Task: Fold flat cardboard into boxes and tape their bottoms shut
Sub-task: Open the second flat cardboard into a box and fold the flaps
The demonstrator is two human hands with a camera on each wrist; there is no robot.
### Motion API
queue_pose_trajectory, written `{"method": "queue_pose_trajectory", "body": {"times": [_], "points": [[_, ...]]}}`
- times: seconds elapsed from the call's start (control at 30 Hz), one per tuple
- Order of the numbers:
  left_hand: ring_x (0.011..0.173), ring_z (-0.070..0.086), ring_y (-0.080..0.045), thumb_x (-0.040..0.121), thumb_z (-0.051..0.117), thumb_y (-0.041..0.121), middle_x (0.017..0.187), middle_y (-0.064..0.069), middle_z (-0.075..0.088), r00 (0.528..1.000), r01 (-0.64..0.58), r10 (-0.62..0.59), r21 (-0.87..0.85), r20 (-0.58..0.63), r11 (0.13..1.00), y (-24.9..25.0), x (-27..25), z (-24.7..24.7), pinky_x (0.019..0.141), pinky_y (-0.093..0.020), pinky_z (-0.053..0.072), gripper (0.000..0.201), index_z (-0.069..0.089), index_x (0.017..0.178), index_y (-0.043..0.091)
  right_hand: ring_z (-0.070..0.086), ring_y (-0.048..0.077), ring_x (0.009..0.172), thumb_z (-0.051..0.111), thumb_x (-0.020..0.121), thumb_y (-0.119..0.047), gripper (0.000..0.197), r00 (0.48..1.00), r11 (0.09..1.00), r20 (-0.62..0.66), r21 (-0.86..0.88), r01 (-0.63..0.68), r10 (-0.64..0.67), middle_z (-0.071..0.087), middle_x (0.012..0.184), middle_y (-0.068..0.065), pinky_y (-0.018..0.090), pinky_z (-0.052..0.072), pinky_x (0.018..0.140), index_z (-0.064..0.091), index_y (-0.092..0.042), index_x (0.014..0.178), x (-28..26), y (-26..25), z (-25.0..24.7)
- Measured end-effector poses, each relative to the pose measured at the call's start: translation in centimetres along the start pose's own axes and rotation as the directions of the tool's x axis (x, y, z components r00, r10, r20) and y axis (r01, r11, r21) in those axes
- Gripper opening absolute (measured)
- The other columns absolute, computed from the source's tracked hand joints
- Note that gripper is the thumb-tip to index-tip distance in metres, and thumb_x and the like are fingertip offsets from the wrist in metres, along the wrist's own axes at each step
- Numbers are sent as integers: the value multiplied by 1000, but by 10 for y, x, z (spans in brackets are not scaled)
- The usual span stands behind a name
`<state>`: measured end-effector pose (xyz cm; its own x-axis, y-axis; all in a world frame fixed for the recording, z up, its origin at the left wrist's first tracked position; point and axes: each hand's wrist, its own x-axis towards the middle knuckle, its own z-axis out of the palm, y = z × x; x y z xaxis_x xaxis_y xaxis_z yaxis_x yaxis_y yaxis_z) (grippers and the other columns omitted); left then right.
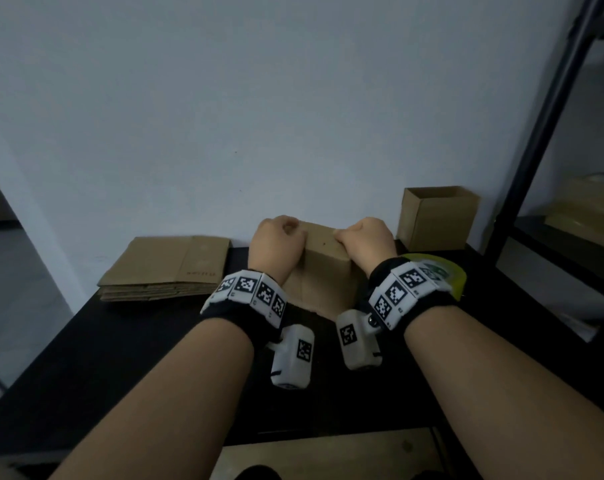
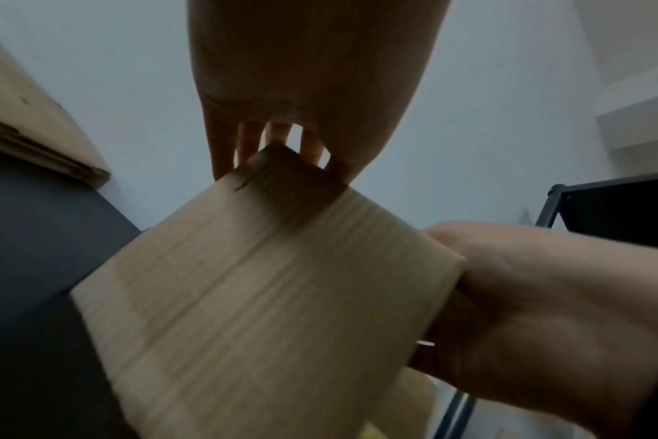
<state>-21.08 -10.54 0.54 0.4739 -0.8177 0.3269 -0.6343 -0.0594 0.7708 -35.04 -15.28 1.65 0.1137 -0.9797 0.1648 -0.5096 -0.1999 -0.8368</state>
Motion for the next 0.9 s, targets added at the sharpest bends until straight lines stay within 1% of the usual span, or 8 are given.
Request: {"method": "queue_pose_trajectory", "body": {"times": [0.1, 0.2, 0.3, 0.43, 0.53, 0.67, 0.8, 0.9], "points": [[117, 54, -22, 88, 60, 37, 138, -7, 49, 992, 62, -53, -78, 111, 995, 4, -4, 10, 100, -31, 43, 48, 56, 132, 21, 46, 22, 57, 53, 83, -25, 24, 1000, 998, -21, -56, -4, 3, 47, 65, 5, 26, 26, 46, 45, -11, 65, -4, 3, -1], [130, 41, -25, 92, 55, 35, 144, -6, 33, 977, 109, -81, -137, 200, 985, 9, -6, 15, 112, -35, 32, 50, 47, 140, 23, 51, 26, 68, 53, 84, -33, 25, 999, 999, 11, 2, -36, 36, 52, 77, 8, 28, 26, 49, 52, -9, 86, -4, 5, -1], [126, 41, -21, 94, 54, 29, 127, 0, 35, 983, 99, -60, -229, 173, 968, 7, -8, 18, 106, -26, 32, 44, 50, 138, 22, 57, 27, 79, 53, 92, -33, 28, 998, 998, 61, 55, -38, 35, 58, 81, 7, 31, 39, 58, 59, -5, 94, -2, 9, -3], [93, 50, -7, 95, 50, 26, 118, 3, 38, 993, 62, -34, -242, 116, 968, 5, -10, 19, 89, -18, 31, 38, 55, 133, 24, 62, 35, 97, 55, 95, -27, 35, 999, 993, 41, 114, 16, -20, 68, 101, 20, 43, 49, 88, 69, 5, 101, -2, 14, -3], [72, 41, 3, 96, 47, 21, 109, 3, 36, 993, 34, -8, -219, 120, 975, 7, -12, 18, 72, -13, 32, 22, 63, 101, 35, 61, 36, 98, 56, 93, -23, 33, 999, 993, 30, 114, 31, -34, 68, 101, 22, 44, 50, 87, 69, 6, 98, -1, 14, -2], [73, 38, 3, 96, 46, 17, 88, 13, 31, 994, 12, 12, -212, 110, 977, 10, -14, 17, 69, -14, 28, 35, 43, 71, 41, 63, 31, 93, 57, 93, -23, 28, 999, 994, 26, 105, 34, -37, 70, 94, 16, 41, 51, 85, 72, 1, 93, -1, 14, -2], [90, 46, -10, 97, 45, 19, 92, 9, 35, 993, 19, 7, -213, 118, 977, 10, -15, 16, 87, -19, 34, 22, 63, 102, 32, 63, 32, 94, 56, 94, -28, 31, 999, 993, 39, 116, 18, -22, 69, 95, 16, 41, 50, 85, 71, 0, 95, -4, 14, -3], [108, 45, -13, 99, 43, 23, 114, 3, 39, 991, 8, 16, -176, 135, 984, 9, -13, 12, 91, -15, 28, 37, 53, 135, 23, 62, 34, 94, 54, 94, -33, 39, 997, 995, 76, 103, 13, -21, 67, 98, 20, 43, 50, 84, 67, 3, 98, -5, 13, -5]]}}
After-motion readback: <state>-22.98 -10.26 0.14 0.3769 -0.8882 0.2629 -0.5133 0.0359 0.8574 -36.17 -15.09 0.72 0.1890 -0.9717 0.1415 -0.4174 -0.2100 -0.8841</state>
